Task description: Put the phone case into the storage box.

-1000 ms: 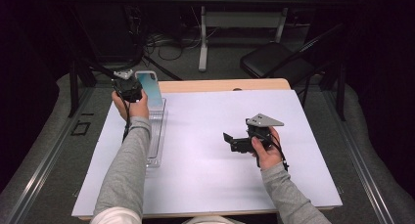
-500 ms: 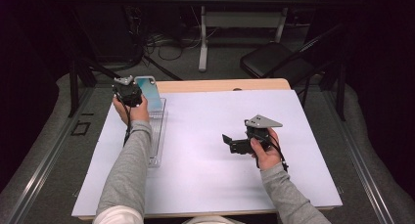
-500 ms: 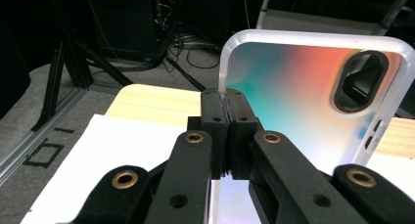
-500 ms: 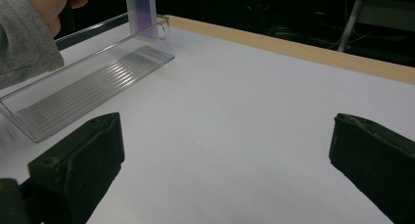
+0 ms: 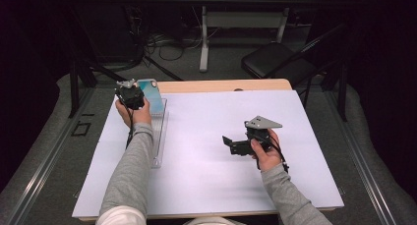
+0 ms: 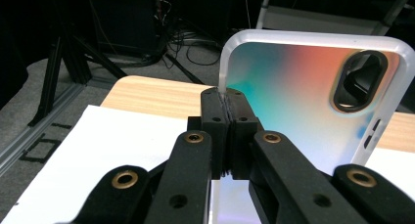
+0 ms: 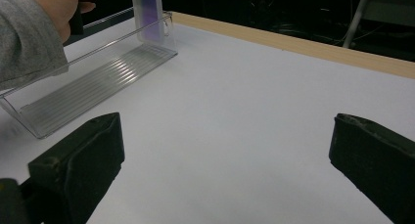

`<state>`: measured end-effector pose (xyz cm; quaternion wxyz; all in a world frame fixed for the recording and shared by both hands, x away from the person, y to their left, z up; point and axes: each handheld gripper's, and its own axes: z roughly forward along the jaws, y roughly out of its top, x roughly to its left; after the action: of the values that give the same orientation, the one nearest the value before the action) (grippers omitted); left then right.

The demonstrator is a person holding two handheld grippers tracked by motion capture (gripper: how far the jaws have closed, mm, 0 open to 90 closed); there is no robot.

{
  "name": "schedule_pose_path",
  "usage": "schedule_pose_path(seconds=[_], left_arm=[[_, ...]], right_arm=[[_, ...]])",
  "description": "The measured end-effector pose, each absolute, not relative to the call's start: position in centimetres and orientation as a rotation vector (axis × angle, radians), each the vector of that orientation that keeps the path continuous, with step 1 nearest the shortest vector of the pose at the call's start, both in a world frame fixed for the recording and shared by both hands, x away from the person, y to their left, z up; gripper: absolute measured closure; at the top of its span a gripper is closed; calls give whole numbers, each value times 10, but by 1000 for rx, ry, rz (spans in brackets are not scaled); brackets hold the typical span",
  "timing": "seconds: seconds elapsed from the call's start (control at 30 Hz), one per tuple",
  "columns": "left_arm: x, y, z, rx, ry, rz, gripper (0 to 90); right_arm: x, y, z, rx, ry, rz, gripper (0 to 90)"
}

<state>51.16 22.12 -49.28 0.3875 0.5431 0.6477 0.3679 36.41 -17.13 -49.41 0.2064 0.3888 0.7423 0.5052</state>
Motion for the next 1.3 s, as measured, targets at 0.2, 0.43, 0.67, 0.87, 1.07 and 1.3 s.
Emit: schedule_pose_path(seconds=[0.2,0.43,0.67,0.87,1.07,1.3], left_arm=[[514,220,-496,1393,1653,932,886],[514,218,-499,1410,1657,936,886],[515,218,-500,1423,1666,930,885],[516,218,-501,1422,1666,927,883],[516,218,-501,1423,1664,922,880],[516,217,-500,1433,1657,922,877]], right_arm=[[364,-170,-496,1075,2084,1407,0],[364,-170,-496,1079,2080,1407,0],[364,-169,-496,1073,2083,1407,0],[364,-169,-496,1073,2079,1409,0],[365,-169,-497,1067,2086,1405,0],[365,-170,-496,1079,2084,1404,0]])
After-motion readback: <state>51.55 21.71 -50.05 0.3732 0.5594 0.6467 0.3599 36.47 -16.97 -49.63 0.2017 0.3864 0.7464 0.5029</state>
